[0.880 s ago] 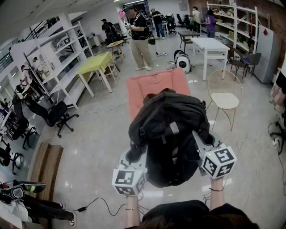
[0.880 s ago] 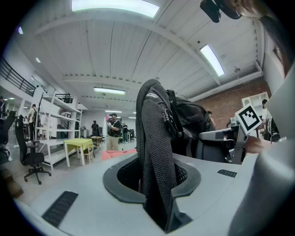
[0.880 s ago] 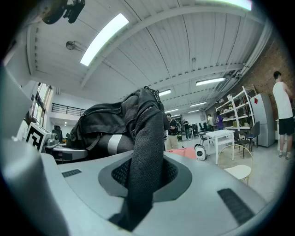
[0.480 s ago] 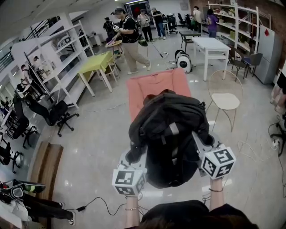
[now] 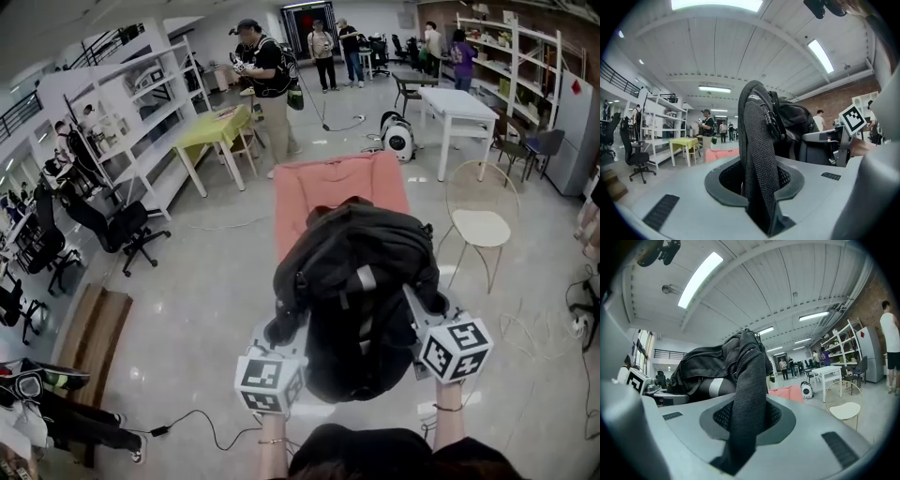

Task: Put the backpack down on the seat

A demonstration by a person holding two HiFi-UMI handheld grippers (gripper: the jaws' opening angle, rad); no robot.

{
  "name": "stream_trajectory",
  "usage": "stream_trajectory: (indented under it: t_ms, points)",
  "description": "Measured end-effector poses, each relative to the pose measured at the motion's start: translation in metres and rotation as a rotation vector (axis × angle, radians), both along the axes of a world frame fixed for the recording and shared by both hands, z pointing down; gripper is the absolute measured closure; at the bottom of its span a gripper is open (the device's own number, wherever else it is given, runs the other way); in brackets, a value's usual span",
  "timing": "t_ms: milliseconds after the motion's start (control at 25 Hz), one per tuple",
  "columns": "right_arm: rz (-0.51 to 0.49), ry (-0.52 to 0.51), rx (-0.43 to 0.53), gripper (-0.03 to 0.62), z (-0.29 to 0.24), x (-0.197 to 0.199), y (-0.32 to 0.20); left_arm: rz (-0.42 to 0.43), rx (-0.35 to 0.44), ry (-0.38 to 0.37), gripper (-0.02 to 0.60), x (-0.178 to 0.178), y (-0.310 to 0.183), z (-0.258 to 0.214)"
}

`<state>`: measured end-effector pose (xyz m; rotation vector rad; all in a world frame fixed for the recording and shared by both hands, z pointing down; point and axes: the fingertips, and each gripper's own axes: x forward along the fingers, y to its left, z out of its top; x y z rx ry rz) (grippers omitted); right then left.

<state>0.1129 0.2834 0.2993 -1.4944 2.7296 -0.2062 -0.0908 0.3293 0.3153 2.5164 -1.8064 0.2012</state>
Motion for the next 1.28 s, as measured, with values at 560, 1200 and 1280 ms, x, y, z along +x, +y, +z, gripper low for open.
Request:
stream_trajectory:
  t_ms: [560, 1200, 1280]
  points:
    - [0.033, -0.003, -0.064, 0.519, 0.022, -0.027, -0.118, 0.018, -0.064, 0.032, 0.479, -0.026, -0.118, 0.026]
    - [0.101, 0.001, -0.137, 0.519, 0.043, -0.056, -0.253, 0.083, -0.138, 0.058, 0.479, -0.056, -0.265, 0.052]
    - [0.106, -0.001, -0.142, 0.519, 0.047, -0.062, -0.265, 0.087, -0.145, 0.06, 0.479, -0.063, -0.278, 0.055]
